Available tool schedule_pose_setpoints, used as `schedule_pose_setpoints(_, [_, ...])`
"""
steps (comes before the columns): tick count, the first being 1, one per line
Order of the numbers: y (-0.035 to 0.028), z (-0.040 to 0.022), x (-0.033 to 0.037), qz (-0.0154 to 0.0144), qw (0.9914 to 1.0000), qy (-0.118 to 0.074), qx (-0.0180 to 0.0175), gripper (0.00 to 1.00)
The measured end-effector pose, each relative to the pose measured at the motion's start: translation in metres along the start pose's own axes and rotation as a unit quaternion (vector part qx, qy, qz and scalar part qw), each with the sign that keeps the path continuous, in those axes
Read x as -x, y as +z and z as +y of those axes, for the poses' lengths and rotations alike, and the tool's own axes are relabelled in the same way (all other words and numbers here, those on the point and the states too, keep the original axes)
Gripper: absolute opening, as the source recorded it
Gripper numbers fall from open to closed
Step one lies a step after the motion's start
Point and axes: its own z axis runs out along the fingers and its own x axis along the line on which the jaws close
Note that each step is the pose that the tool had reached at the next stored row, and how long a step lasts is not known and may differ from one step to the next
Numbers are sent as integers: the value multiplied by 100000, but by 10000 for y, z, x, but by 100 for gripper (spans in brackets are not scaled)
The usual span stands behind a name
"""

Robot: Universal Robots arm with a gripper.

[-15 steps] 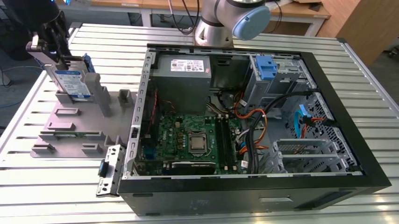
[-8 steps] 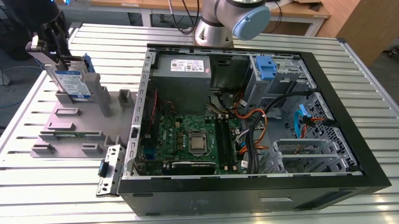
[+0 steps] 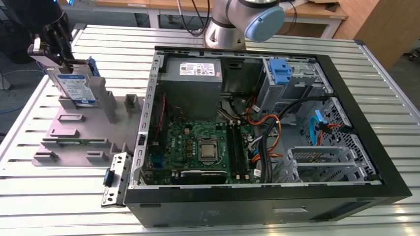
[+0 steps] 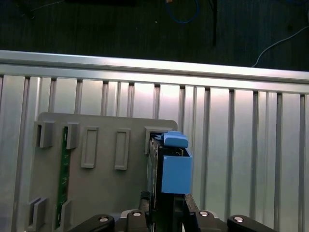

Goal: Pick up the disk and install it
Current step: 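Pick up the disk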

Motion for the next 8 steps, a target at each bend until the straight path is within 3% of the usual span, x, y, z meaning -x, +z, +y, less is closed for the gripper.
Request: schedule_pose_setpoints(8, [0,0,-4,-3,100000,0,-6,36])
